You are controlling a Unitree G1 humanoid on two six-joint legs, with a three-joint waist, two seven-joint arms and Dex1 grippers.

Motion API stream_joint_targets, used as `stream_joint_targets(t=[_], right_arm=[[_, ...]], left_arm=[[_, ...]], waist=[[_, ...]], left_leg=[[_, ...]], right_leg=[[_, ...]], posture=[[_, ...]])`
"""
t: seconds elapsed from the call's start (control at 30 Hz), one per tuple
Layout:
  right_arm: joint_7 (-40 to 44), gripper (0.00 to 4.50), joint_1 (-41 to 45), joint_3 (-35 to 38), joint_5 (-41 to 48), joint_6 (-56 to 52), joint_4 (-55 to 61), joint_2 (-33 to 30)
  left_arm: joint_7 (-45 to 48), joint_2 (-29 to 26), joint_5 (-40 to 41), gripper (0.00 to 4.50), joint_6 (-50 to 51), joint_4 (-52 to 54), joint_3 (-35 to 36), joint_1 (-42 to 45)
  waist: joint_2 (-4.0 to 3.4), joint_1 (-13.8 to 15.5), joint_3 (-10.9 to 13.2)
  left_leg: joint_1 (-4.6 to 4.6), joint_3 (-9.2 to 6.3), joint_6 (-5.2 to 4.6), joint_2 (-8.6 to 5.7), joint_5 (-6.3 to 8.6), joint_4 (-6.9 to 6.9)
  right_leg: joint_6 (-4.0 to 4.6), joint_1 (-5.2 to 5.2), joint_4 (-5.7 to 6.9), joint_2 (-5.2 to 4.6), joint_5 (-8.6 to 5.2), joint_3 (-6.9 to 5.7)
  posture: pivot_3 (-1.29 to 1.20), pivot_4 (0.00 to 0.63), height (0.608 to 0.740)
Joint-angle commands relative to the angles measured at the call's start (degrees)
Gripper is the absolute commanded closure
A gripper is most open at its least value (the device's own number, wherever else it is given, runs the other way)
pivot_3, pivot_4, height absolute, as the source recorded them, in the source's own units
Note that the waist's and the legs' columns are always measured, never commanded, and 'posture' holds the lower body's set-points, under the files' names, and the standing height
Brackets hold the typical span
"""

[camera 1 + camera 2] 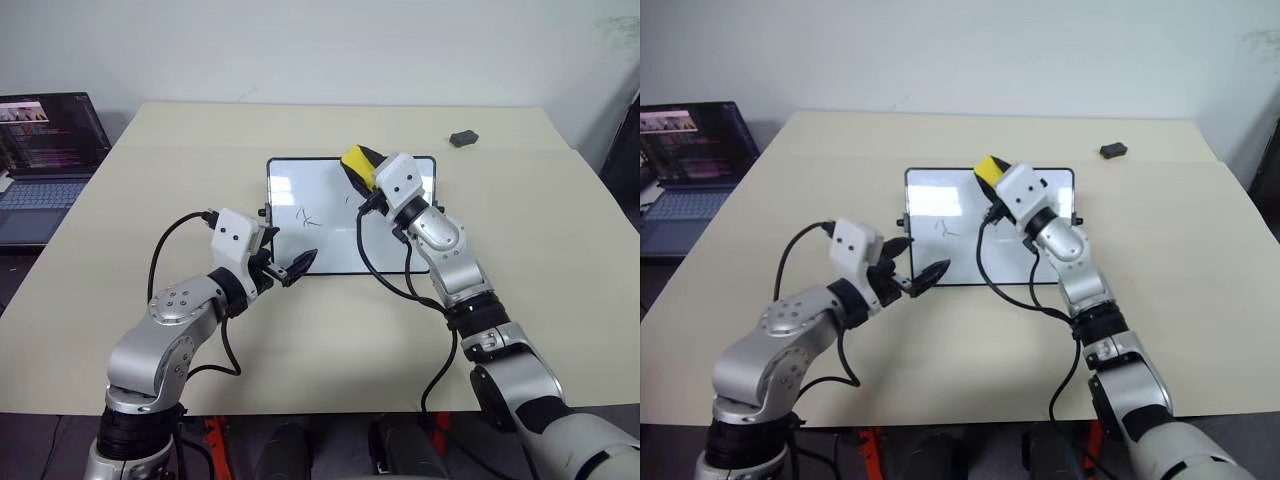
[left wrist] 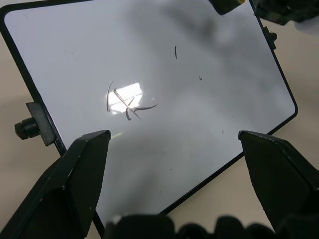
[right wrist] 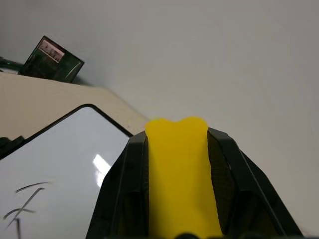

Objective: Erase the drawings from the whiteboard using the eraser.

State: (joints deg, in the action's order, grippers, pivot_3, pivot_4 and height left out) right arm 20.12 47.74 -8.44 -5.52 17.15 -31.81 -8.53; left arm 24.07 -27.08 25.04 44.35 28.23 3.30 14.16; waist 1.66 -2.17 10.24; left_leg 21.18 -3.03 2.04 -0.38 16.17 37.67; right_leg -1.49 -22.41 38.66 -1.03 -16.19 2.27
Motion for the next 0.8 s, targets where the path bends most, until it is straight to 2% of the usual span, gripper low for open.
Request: stream_joint_targets(t=[0.03, 0.27, 0.47, 0.8], right_arm=[[-1.08, 3.25, 1.76, 0.33, -0.62, 1.46, -2.94, 0.17], [0.94, 3.25, 0.39, -3.25, -3.44, -4.34, -5.16, 0.78], [5.88, 3.25, -5.85, -6.54, -4.78, -18.54, 2.38, -0.76], [5.28, 3.25, -11.91, -4.62, -3.66, -31.85, 11.28, -2.67]], left_arm=[[0.18, -0.16, -0.23, 0.00, -1.26, 0.83, 0.21, 0.79], [0.26, -0.09, -0.29, 0.00, -1.23, 0.96, 0.13, 0.72], [0.41, 0.10, -0.22, 0.00, -1.30, 0.62, -0.07, 1.12], [0.93, 0.10, -0.20, 0.00, -1.54, -0.07, -0.60, 1.81]], waist=[[0.00, 0.12, 0.01], [-0.02, 0.14, 0.03], [-0.01, 0.25, 0.02], [0.04, 0.51, -0.04]], left_leg=[[0.02, 0.00, 0.00, -0.01, 0.00, 0.00], [0.01, -0.01, 0.00, -0.01, 0.00, 0.02], [-0.13, -0.03, 0.00, -0.01, 0.00, 0.04], [-0.41, -0.15, -0.04, -0.06, -0.09, 0.26]], right_leg=[[0.00, 0.00, -0.01, -0.01, 0.00, 0.00], [0.00, -0.01, 0.05, -0.01, 0.00, -0.01], [0.00, 0.12, 0.11, -0.01, 0.00, -0.02], [0.00, 0.43, 0.25, 0.00, 0.00, -0.09]], posture=[[0.00, 0.150, 0.740], [0.00, 0.150, 0.740], [0.00, 0.150, 0.740], [0.00, 0.150, 0.740]])
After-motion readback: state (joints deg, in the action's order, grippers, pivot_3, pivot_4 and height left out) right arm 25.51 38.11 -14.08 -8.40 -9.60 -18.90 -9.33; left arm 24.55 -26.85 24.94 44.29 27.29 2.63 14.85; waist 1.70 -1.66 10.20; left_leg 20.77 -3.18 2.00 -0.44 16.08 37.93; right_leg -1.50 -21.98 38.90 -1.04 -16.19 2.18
